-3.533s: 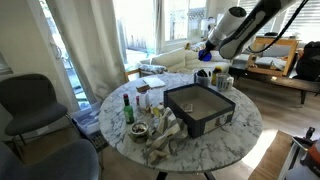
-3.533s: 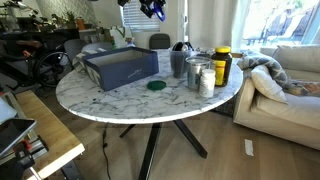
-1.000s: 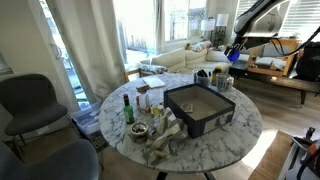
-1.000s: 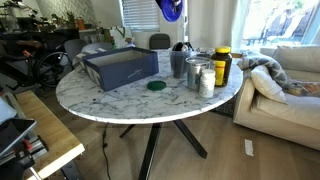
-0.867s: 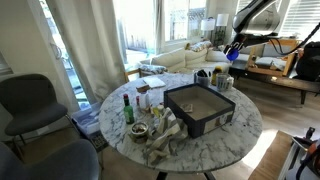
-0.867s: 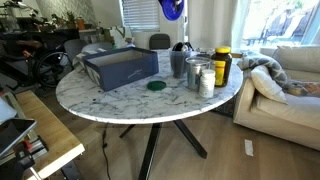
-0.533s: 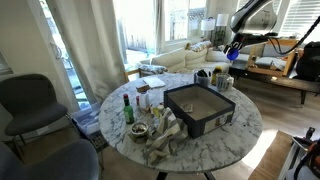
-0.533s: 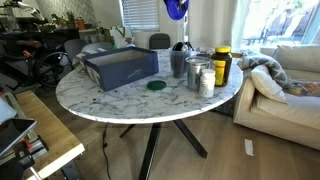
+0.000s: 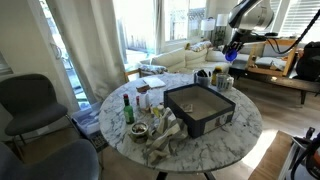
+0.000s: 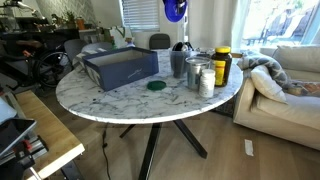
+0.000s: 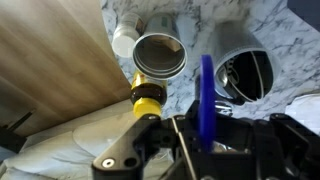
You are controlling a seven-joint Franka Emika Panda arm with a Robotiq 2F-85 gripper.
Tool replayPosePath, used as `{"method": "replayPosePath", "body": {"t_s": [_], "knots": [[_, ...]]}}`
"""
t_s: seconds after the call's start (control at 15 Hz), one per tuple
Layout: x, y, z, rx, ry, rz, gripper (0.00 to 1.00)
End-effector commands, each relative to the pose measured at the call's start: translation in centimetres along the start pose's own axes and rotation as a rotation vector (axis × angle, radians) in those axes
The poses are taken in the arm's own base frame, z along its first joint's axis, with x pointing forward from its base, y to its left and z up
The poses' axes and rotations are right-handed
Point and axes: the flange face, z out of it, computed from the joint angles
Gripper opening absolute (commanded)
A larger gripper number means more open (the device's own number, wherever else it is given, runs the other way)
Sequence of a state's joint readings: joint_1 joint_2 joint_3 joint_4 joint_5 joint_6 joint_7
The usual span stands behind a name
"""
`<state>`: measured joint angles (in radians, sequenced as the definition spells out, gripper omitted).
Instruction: Put the blue lid on the silver cup
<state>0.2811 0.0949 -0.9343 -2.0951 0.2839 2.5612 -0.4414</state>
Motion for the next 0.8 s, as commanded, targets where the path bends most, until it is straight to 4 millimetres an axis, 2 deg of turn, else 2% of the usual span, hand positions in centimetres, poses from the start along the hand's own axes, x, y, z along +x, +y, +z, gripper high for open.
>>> {"method": "replayPosePath", "body": {"t_s": [0.0, 0.2, 0.33, 0.4, 0.6, 0.67, 0.73], "knots": [[2.1, 0.7, 1.2, 0.041, -0.089, -0.042, 0.0], [3.7, 3.4, 1.1, -0.088, -0.077, -0.186, 0.0], [4.8, 4.9, 1.3, -0.175, -0.004, -0.169, 0.0], [4.1, 3.3, 0.0, -0.116, -0.02, -0.166, 0.0], [4.6, 4.7, 0.9, -0.166, -0.003, -0.175, 0.0], [4.6, 4.8, 1.0, -0.168, -0.003, -0.176, 0.0], [4.5, 4.0, 2.3, -0.136, -0.037, -0.2, 0.0]]}}
